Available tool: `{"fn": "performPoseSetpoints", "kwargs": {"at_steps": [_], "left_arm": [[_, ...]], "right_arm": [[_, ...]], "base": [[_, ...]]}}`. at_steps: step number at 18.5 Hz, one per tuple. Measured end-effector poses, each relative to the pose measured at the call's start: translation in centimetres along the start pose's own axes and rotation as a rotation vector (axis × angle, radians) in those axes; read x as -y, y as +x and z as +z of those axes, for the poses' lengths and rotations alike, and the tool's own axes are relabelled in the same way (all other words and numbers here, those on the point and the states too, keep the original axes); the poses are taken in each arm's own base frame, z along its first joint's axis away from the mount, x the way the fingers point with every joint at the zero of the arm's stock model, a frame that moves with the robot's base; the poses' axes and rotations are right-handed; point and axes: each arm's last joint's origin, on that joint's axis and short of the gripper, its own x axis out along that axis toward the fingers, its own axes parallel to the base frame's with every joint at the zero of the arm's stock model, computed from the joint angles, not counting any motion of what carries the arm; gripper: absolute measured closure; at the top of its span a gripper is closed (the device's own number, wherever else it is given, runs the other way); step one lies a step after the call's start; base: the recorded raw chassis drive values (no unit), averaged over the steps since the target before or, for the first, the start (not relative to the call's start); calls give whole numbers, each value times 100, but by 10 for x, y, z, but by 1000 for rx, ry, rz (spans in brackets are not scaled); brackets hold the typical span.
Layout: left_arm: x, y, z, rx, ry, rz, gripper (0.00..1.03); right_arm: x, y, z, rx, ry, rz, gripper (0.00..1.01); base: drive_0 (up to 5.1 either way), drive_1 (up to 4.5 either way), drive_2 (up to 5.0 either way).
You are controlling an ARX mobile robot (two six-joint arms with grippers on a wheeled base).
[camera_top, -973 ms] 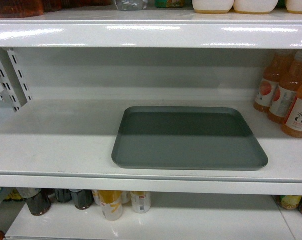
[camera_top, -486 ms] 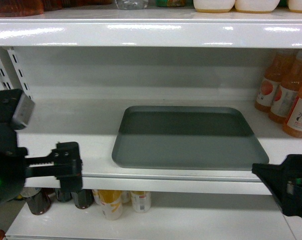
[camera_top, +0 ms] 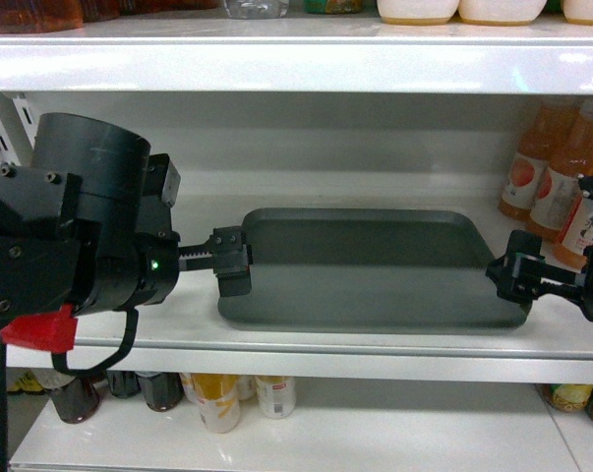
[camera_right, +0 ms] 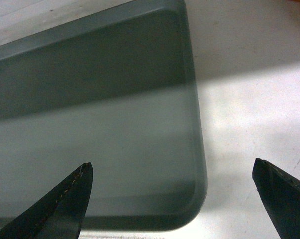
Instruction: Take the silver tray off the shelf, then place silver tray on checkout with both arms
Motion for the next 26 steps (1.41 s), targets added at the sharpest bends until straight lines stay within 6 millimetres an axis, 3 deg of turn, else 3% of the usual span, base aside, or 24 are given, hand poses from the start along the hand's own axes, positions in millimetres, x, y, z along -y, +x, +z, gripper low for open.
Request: {"fn": "performPoseSetpoints", "kwargs": {"at_steps": [3, 4, 6, 14, 21, 23, 26], "left_arm": [[6, 24, 10, -30, 8, 23, 5], [13, 53, 22, -67, 24, 36, 5], [15, 66, 22, -93, 24, 41, 5], [21, 79, 8, -182, 50, 61, 5], [20, 81, 3, -190, 42, 60, 5], [19, 81, 1, -204, 28, 60, 9], [16, 77, -6, -231, -3, 63, 36]], "right_arm": [[0, 26, 12, -7, 4, -52, 3], [1, 59, 21, -47, -17, -104, 3], [2, 78, 24, -70, -52, -148, 3], [6, 103, 37, -126, -91, -175, 3], [6, 104, 36, -159, -153, -175, 3], [6, 104, 35, -167, -162, -177, 15], [7, 104, 34, -166, -161, -174, 42]], "base": [[0, 0, 0], [0, 0, 0], [0, 0, 0], [0, 0, 0], [0, 0, 0], [0, 0, 0], [0, 0, 0]]}}
